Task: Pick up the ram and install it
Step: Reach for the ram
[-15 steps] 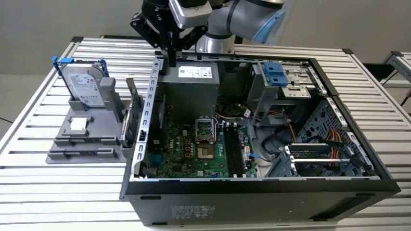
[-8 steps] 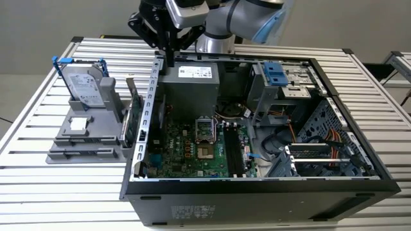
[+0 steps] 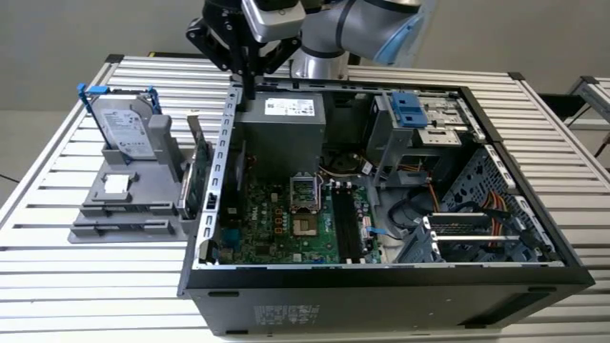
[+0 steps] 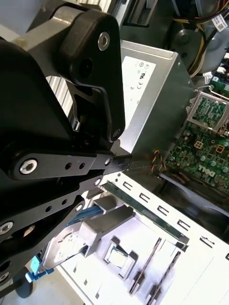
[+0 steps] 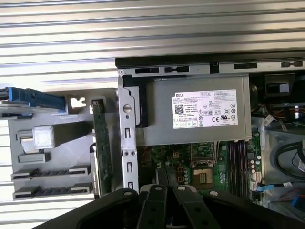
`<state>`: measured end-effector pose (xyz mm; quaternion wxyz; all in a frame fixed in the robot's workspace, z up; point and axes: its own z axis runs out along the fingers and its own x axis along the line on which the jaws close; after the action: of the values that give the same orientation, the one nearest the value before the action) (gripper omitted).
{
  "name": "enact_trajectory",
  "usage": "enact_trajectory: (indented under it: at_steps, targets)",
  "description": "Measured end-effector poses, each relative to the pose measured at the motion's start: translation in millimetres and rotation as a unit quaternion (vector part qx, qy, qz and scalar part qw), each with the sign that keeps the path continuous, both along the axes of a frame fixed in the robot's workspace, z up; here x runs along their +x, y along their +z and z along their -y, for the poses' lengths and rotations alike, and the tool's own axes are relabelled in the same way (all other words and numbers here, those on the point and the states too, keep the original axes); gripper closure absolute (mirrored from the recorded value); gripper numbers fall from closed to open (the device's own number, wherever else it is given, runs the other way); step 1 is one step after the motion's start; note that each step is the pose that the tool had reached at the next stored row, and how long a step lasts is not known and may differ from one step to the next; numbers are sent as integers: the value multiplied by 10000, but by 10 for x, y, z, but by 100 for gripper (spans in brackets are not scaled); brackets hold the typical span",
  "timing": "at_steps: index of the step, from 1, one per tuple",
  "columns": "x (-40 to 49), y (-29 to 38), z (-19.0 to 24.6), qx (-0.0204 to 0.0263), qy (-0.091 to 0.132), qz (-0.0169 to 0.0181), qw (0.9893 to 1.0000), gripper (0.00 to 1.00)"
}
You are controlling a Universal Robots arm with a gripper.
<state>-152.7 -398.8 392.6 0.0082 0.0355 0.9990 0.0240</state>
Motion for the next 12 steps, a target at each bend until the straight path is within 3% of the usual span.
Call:
enact_trajectory:
  at_steps: [12]
  targets:
    - [-56,0,0,0,0,-14,10000,100]
